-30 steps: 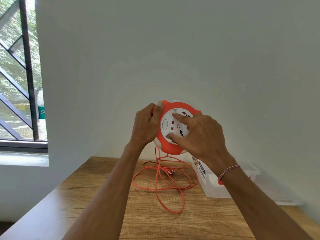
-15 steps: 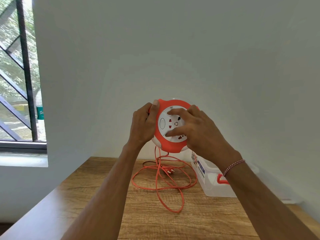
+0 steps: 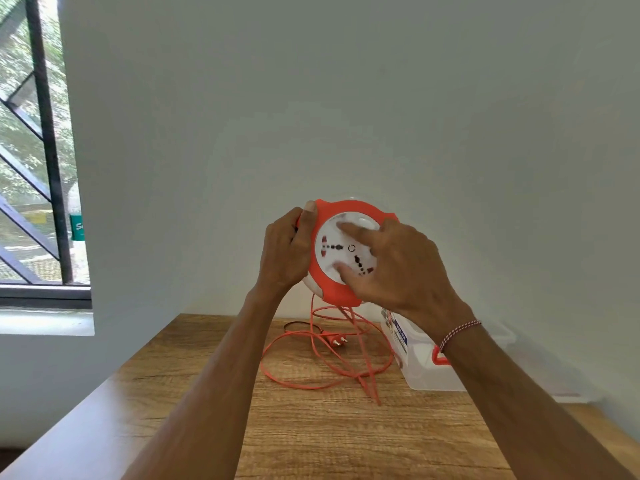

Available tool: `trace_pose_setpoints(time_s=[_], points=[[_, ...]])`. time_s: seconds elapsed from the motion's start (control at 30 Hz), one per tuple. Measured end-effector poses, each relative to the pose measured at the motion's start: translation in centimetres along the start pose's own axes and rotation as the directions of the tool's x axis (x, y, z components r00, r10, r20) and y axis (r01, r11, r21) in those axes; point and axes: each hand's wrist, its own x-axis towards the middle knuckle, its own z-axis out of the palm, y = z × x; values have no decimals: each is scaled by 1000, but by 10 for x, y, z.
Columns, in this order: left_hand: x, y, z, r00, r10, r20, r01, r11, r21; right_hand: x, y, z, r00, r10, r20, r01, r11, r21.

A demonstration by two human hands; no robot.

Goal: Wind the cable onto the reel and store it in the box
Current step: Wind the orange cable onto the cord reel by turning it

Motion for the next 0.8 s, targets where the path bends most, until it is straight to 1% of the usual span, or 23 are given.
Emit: trace_pose_setpoints(time_s=[0.07,0.1,0.27,0.37,0.43,0.5,0.57,0.7,0.8], points=[[0,2,0,1000,-7,3,7,1000,-8,3,0,-2,997,37,-68,-34,998,52],[0,2,0,1000,-8,6,8,1000,-8,4,0,-3,996,36,-80,-30,997,64],[-2,3,0,1000,-27,0,27,1000,-10,4,2,-10,998,-44,-50,47,997,58],[-1,3,-2,999,-42,-1,42,999,-18,6,7,-13,990,-138,17,136,987,91],[-1,4,-2,999,-48,-1,48,999,-24,6,7,-14,979,-181,92,171,979,109],[-1,4,-2,999,-52,4,52,998,-28,6,3,-14,964,-183,192,176,983,54],[-1,4,-2,999,-50,8,50,998,-25,5,-1,-12,955,-180,234,194,980,-40],[-1,5,-1,999,-35,5,35,999,-6,3,-1,-10,968,-172,184,196,973,-119],[-1,5,-2,1000,-27,2,27,1000,-6,2,1,-5,981,-158,112,172,977,-128]])
